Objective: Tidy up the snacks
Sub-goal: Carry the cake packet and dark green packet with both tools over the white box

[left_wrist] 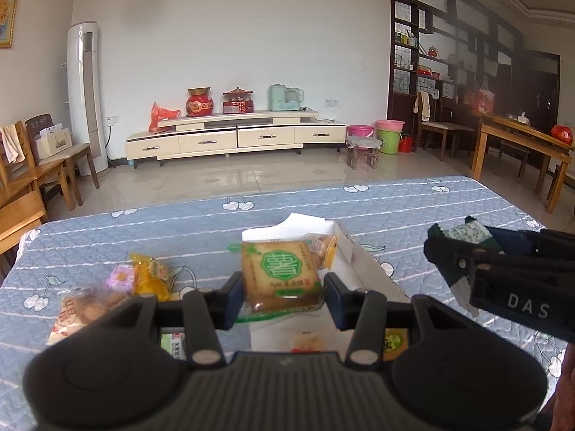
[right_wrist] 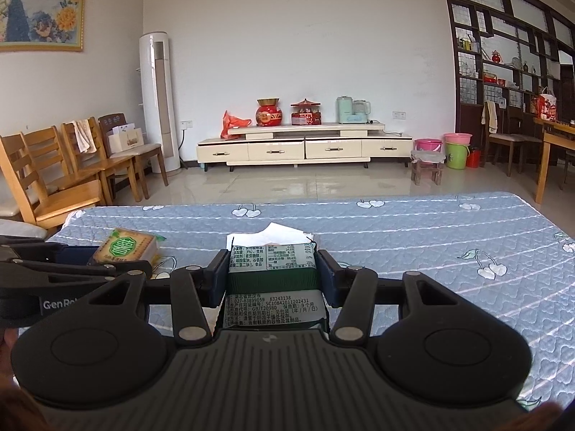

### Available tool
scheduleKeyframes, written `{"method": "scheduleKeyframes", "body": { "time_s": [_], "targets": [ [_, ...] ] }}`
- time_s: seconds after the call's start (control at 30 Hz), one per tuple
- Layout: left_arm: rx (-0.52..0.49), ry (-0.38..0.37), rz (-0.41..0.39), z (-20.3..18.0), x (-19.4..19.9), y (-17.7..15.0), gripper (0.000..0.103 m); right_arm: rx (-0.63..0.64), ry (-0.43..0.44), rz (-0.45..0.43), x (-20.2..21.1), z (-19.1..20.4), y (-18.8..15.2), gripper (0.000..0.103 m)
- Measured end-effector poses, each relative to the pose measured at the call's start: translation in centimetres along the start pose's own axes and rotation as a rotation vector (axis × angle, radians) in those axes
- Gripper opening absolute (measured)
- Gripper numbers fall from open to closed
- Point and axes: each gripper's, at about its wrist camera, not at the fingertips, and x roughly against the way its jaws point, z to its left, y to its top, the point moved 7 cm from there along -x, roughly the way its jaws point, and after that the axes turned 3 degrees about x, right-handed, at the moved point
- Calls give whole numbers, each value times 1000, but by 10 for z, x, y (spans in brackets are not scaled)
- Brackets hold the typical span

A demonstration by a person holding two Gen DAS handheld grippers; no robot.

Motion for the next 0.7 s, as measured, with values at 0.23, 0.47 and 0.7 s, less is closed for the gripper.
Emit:
{"method": "scheduleKeyframes", "body": {
  "time_s": [0.23, 0.47, 0.7],
  "targets": [
    [-8, -10, 12, -8, -11, 0, 47, -2, -4, 3, -4, 3, -3, 64],
    [-11, -14, 28, -14, -23, -1, 47, 3, -3, 12, -9, 2, -3, 64],
    [-11, -23, 42, -18, -34, 1, 47, 5, -3, 34, -15, 1, -3, 64]
  ]
}}
